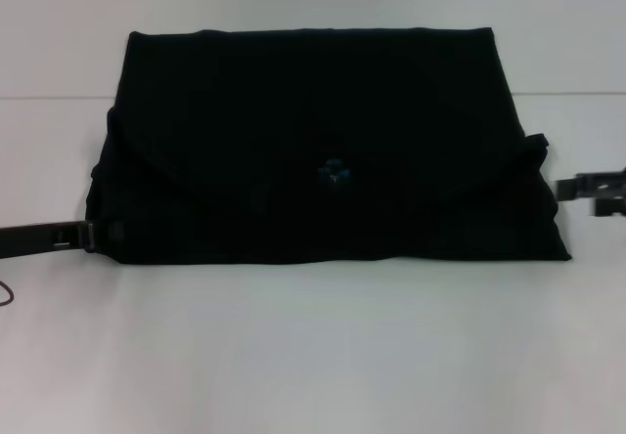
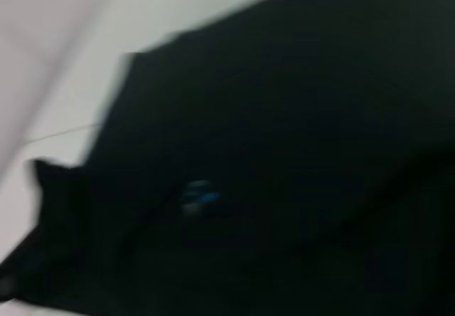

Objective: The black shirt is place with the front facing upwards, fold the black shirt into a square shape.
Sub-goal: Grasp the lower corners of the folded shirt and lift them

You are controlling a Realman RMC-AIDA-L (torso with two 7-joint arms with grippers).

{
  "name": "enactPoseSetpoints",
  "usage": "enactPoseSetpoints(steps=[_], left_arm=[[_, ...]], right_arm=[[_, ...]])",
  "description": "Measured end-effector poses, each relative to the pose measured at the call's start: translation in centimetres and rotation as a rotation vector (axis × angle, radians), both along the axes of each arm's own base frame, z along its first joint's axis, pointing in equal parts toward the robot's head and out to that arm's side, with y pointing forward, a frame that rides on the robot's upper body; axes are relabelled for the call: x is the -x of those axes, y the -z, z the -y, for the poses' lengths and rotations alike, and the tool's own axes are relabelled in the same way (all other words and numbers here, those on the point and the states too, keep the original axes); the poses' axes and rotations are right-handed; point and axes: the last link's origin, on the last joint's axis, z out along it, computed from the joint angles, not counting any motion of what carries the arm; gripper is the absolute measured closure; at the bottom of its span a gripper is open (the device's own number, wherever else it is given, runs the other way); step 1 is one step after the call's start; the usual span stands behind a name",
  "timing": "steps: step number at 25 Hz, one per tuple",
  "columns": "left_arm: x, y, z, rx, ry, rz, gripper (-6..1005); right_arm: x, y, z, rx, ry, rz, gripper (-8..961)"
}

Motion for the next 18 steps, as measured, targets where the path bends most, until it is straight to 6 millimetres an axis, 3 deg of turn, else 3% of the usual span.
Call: enactPoseSetpoints(steps=[5,18], left_arm=[[-0.1,0.0,0.0,0.007,0.007,0.004,948],[-0.2,-0.2,0.1,0.008,0.011,0.011,938]], right_arm=[[0.5,-1.2,-1.4,0.014,0.094,0.142,48],[1.5,4.5,-3.3,0.067,0.064,0.246,58]])
